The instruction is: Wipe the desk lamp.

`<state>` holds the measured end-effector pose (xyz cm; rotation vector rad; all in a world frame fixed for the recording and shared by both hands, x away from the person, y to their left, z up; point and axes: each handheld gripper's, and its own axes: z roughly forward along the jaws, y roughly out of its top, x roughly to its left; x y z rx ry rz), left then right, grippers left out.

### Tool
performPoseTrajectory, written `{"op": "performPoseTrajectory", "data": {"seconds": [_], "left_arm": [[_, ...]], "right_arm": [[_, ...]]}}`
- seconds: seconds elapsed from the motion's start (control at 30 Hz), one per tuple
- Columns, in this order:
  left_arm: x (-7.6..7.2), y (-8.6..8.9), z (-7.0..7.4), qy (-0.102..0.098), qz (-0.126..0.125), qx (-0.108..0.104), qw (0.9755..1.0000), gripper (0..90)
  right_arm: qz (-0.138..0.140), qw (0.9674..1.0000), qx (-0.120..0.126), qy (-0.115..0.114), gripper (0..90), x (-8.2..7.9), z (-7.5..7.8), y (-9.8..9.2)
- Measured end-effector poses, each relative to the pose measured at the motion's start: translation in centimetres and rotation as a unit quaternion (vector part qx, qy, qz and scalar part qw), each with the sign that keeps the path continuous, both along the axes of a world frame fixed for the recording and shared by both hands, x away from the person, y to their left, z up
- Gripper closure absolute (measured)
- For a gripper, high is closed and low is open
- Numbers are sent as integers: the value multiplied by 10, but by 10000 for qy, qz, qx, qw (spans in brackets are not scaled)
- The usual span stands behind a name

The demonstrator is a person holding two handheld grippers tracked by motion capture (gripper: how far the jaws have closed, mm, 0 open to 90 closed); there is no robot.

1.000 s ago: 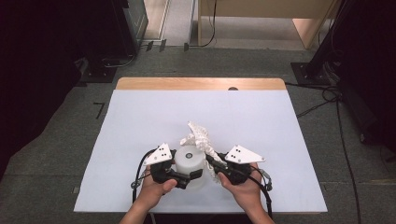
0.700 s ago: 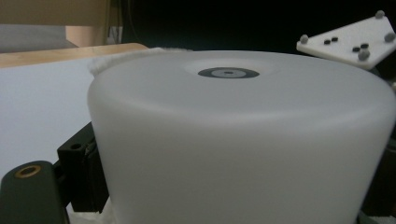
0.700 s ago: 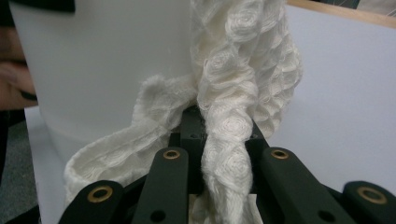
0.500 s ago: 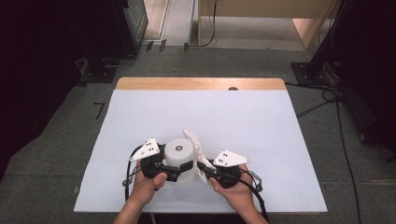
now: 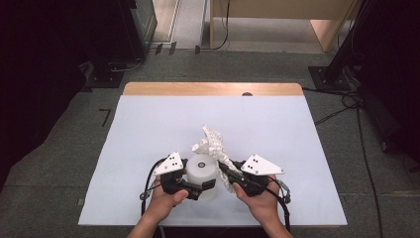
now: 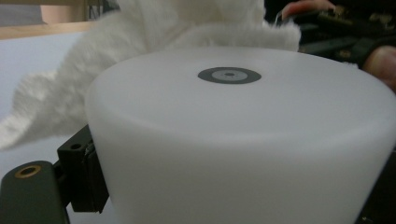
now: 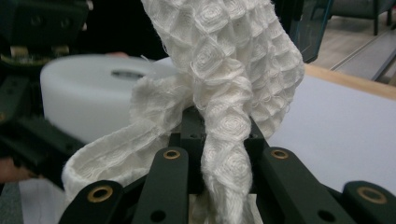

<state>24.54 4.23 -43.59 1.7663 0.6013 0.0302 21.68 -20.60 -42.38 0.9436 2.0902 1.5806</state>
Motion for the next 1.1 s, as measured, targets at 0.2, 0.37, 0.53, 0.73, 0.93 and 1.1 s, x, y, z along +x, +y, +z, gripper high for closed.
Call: {"op": "performPoseTrajectory", "data": {"seconds": [0.2,0.37,0.53,0.73,0.93,1.1], "left_arm": [[5,22,11,-103,363,-268,9989,85],[9,38,16,-145,611,-416,9972,85],[9,36,14,-163,588,-292,9977,85],[4,16,7,-164,271,-75,9995,85],[4,7,2,-396,407,130,9983,85],[8,11,-5,-946,1062,397,9890,84]], "right_arm": [[230,9987,-274,357,781,1,-21,18],[444,9971,-426,446,780,-2,-29,32],[445,9974,-391,406,780,-2,-27,32],[238,9993,-217,186,781,-1,-13,19],[-25,10000,-20,-23,780,1,0,1],[-330,9994,92,-27,780,8,4,-18]]}}
